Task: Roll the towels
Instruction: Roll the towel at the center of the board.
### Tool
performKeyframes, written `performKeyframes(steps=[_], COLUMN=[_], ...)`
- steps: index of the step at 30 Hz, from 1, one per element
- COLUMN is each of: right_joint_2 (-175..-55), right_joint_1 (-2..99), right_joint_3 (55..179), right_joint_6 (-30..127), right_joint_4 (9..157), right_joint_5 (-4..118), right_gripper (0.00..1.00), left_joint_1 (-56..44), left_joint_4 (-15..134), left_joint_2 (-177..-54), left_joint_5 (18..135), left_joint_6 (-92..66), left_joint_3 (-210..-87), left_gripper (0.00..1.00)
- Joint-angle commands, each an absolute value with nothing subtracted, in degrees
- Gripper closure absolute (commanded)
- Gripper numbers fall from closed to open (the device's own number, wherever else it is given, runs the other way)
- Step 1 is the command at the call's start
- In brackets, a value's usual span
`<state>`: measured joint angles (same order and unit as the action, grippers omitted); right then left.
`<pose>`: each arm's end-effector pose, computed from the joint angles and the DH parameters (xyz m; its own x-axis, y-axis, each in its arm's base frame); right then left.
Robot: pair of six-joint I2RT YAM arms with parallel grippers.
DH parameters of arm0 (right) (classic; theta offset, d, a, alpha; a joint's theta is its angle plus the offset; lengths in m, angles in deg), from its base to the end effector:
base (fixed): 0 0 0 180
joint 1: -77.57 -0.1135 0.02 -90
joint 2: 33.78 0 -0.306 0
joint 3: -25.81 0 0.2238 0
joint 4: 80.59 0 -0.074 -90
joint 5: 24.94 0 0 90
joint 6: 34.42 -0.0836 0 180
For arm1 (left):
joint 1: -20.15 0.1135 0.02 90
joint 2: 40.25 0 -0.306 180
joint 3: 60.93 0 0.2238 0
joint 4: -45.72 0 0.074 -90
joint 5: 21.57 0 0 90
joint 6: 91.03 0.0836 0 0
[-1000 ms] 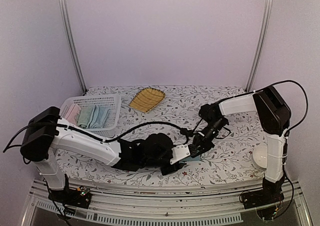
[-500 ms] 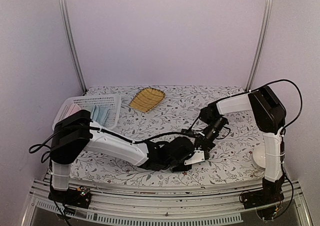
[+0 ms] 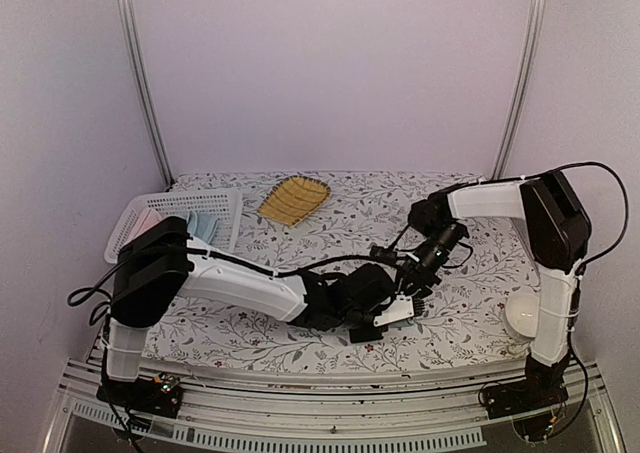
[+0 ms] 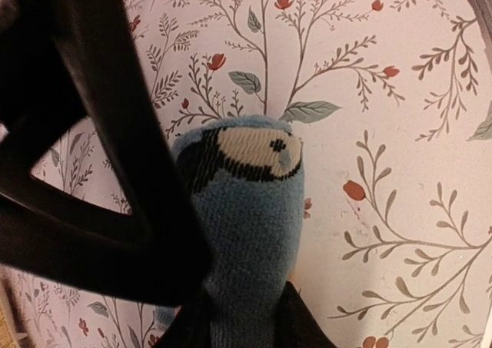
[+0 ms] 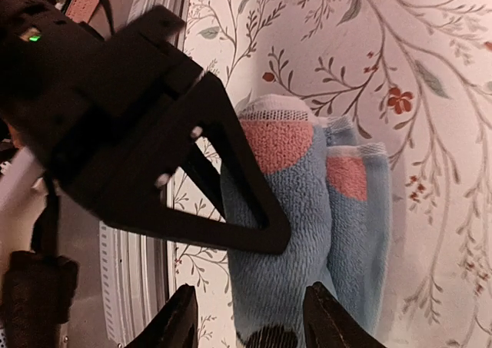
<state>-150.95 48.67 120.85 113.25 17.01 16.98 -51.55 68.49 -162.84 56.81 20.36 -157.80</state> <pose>0.2627 0.2161 0.1757 -0.3185 -0.8206 -0.4745 -0.8014 -0.0343 0.5972 0.1698 -0.4597 0.1575 0.1050 0.8204 -0.5621 0.9126 0.1451 0.3822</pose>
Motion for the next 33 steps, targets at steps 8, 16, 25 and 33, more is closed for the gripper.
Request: performKeyframes(steps=[8, 16, 25, 33], right_joint_2=[-121.5, -110.4, -115.3, -116.4], right_joint_1=[52.3, 45.4, 35.7, 33.9], right_joint_3=[104.5, 90.3, 85.6, 85.5], right_joint_6=[105.6, 109.7, 109.7, 110.8], right_joint_4=[37.4, 49.8, 64.2, 68.1], right_joint_5=[24.9, 34.5, 51.0, 52.3], right_gripper=[0.5, 0.46, 0.45, 0.44], left_joint_1=[-44.8, -38.8, -35.9, -34.6], left_joint_4=[78.7, 82.8, 82.8, 82.4], left_joint_2=[-162.6, -167.3, -168.0, -168.8], left_joint_5=[73.7, 89.0, 96.7, 100.9], left_joint_6=[8.0, 2.5, 0.9, 0.4], left_joint_3=[-153.6, -159.3, -160.4, -161.0], left_gripper=[0.75, 0.76, 0.76, 0.78])
